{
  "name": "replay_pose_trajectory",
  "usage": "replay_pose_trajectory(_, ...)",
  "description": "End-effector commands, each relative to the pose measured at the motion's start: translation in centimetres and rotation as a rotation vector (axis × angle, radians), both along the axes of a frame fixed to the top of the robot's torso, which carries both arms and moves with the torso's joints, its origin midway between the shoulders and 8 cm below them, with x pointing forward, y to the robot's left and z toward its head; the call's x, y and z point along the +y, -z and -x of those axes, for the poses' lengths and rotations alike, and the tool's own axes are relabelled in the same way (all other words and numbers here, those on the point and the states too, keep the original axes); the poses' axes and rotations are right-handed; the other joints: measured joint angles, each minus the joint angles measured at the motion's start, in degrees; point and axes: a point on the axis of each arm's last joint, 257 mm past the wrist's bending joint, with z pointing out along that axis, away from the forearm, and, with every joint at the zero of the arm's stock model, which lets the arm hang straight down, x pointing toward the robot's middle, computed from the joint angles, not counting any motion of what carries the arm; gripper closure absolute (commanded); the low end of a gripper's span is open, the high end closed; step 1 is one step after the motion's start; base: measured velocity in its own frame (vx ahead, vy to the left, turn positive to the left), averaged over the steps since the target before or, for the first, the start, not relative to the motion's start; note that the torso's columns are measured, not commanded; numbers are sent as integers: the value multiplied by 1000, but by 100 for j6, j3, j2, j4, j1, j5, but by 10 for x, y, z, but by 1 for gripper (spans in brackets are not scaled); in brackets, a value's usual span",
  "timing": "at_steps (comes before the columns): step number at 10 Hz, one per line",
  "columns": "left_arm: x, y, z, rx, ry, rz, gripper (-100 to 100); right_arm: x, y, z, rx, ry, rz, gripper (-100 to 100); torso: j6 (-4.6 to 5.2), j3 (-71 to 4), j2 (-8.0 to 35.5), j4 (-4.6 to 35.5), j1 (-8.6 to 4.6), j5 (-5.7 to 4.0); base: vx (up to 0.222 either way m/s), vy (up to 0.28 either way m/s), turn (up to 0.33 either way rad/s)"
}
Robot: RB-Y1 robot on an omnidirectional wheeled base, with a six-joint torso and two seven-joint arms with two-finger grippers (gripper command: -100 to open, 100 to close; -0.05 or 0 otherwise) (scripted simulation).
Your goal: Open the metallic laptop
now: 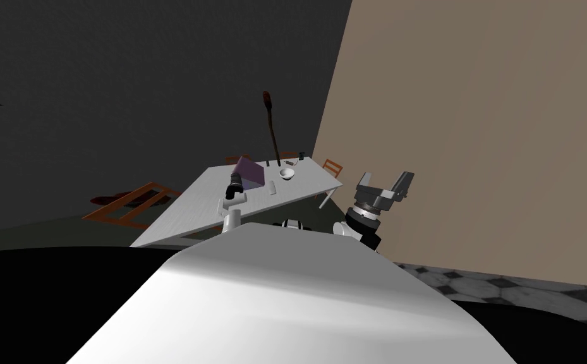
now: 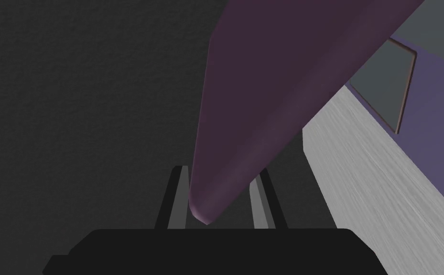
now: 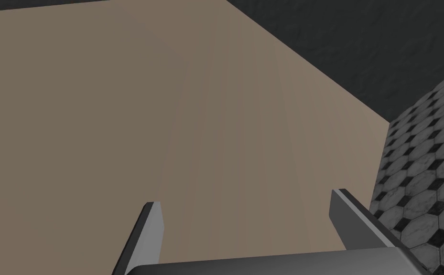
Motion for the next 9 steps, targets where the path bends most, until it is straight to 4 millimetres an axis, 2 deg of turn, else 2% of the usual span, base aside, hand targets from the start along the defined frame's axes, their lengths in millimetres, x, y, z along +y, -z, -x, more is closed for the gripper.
replay_pose_trajectory(1, -9, 18, -2, -40, 13, 80, 100, 0, 0, 0, 0, 0, 0, 0, 6, -3, -4, -1, -19, -6, -15, 70, 53)
replay_pose_trajectory(2, -9, 18, -2, -40, 13, 80, 100, 0, 0, 0, 0, 0, 0, 0, 6, -2, -5, -7, -6, 4, -20, 71, 11)
replay_pose_trajectory(6, -28, 48, -3, -119, 30, 229, 100, 0, 0, 0, 0, 0, 0, 0, 0, -7, -11, -9, 13, 9, -12, 75, 25)
replay_pose_trajectory(7, -23, 34, -5, -100, 25, 205, -100, 0, 0, 0, 0, 0, 0, 0, -2, -6, -9, -8, 12, 8, -22, 30, -26)
replay_pose_trajectory(9, -20, 23, -7, -101, 21, 204, -100, 0, 0, 0, 0, 0, 0, 0, 4, -8, -14, -13, -12, 4, -21, -10, -30)
